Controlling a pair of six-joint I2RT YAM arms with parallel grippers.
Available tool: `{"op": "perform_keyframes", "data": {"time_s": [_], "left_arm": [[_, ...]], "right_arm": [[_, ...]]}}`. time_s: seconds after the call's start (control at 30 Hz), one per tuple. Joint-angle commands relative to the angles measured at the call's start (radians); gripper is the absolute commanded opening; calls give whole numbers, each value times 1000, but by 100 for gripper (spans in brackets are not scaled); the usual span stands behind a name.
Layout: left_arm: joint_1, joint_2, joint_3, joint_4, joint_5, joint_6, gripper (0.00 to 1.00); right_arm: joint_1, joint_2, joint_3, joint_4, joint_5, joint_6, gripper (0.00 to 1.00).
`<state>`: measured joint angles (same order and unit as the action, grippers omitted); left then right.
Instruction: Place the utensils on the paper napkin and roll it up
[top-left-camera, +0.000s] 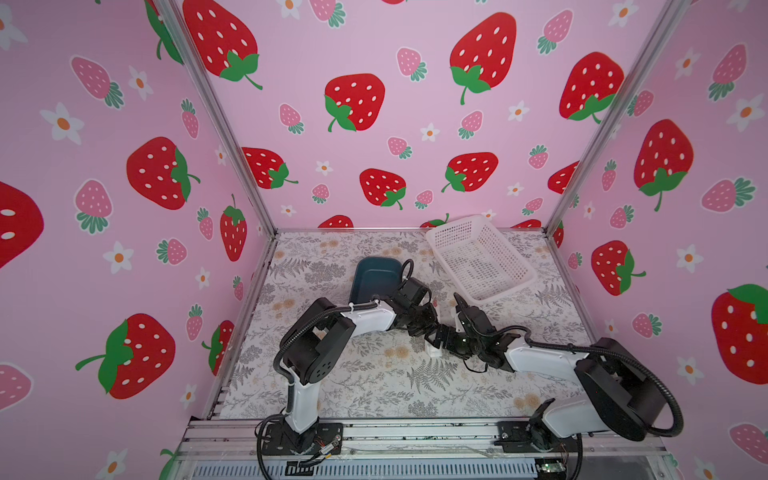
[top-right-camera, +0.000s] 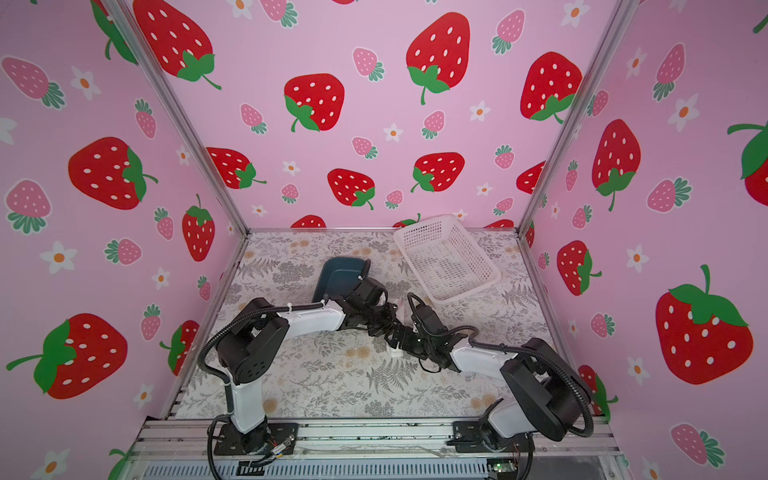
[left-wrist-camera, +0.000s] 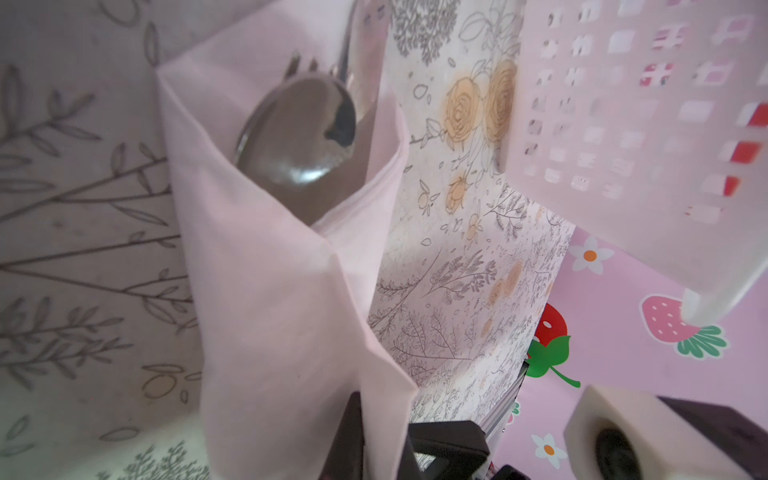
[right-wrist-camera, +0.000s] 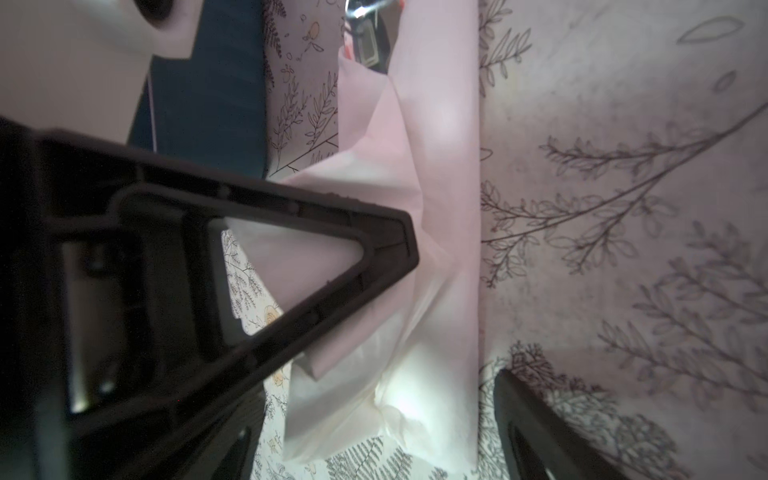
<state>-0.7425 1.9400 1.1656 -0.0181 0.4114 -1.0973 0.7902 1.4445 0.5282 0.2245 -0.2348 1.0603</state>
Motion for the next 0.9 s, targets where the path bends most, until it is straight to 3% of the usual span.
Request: {"op": "perform_keyframes", "data": {"time_s": [0.0, 0.17, 0.6, 0.87], "left_arm": [[-8, 10, 36, 1, 0, -6, 12], [-8, 10, 40, -3, -1, -6, 12], [-8, 5, 54, -16, 3, 12, 17], [-8, -8, 62, -11, 21, 30, 26]], "right_arm": [[9, 30, 36, -16, 33, -12, 88], [15, 56, 41, -8, 41, -3, 83], [12, 19, -14, 5, 66, 26, 55], [10, 2, -37, 10, 69, 43, 49]]}}
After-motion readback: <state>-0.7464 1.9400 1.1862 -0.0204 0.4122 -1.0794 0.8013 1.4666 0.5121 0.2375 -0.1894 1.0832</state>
